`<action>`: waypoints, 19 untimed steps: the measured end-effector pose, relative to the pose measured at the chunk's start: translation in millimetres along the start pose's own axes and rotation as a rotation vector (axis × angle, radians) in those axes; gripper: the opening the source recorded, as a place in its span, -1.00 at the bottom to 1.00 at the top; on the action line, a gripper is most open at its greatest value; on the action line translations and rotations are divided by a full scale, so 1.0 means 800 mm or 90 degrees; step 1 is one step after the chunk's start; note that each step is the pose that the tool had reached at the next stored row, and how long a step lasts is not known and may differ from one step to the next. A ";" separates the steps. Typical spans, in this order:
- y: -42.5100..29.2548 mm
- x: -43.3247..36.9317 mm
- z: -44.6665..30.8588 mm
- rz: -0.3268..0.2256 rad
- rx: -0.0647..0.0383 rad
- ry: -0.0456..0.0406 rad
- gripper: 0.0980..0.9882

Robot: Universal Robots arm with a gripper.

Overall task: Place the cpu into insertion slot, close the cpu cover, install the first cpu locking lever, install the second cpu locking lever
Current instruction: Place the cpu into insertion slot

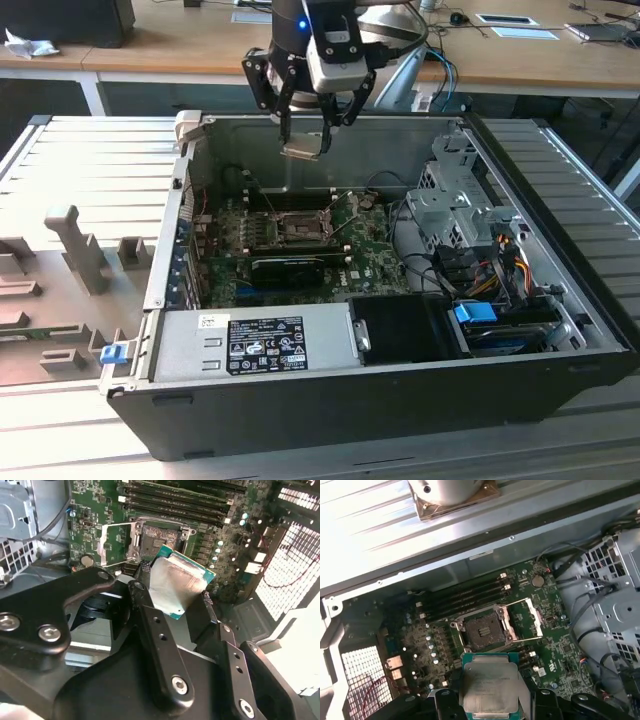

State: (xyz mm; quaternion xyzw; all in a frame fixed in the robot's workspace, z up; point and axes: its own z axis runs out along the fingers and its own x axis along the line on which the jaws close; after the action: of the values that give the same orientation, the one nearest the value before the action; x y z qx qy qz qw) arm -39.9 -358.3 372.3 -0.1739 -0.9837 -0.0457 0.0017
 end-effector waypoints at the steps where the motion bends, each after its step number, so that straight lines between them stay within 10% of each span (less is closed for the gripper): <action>1: 0.0000 0.000 0.0000 0.009 0.000 -0.0007 -0.03; 19: -0.0001 0.000 0.0021 0.151 -0.003 -0.0135 -0.03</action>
State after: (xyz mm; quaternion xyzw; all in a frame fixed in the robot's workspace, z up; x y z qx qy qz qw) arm -39.8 -358.2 370.6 -0.2895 -0.9561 -0.0456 -0.0037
